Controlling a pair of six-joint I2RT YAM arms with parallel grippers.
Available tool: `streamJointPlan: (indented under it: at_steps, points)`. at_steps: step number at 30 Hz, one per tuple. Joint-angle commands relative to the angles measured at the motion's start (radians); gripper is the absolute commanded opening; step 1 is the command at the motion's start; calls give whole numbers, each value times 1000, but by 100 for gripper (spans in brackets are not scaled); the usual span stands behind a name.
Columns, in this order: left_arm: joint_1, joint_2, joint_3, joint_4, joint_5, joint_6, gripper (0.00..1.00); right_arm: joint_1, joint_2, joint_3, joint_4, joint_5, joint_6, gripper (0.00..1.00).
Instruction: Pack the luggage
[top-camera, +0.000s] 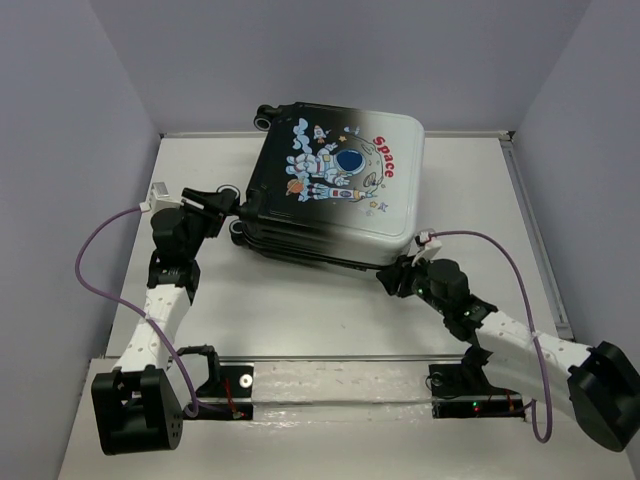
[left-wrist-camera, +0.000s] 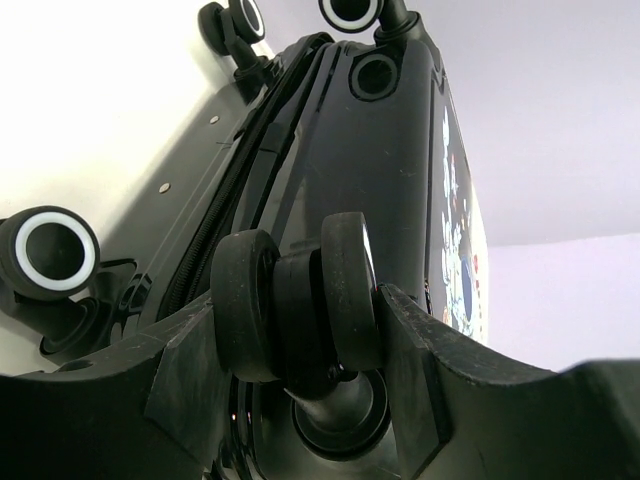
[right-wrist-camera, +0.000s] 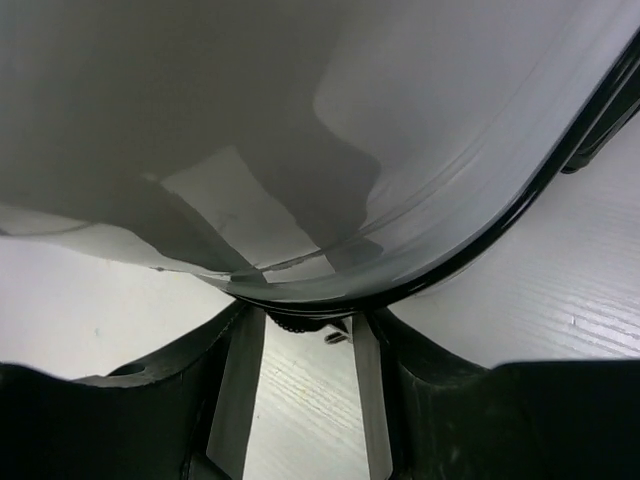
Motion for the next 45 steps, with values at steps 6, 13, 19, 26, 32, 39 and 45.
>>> streamJointPlan:
  at_steps: [6,13,19,26,32,39,45]
  points:
    - [-11,-29,-4,149,56,99,6,0,122,-92,474,92,-29,34]
    - [-58,-39,-44,163,26,96,6,82,76,-111,506,84,42,7]
    - [-368,-87,-108,175,-172,96,6,386,272,259,13,422,115,7]
    - [-532,-104,-173,186,-227,76,6,330,409,488,-157,365,66,7]
    - [-557,-90,-153,185,-227,107,6,320,170,418,-34,166,-62,7]
    - [-621,-20,-156,254,-241,78,6,438,436,418,187,20,34,7]
    - [-643,-59,-144,215,-232,107,6,491,584,509,127,120,-26,7]
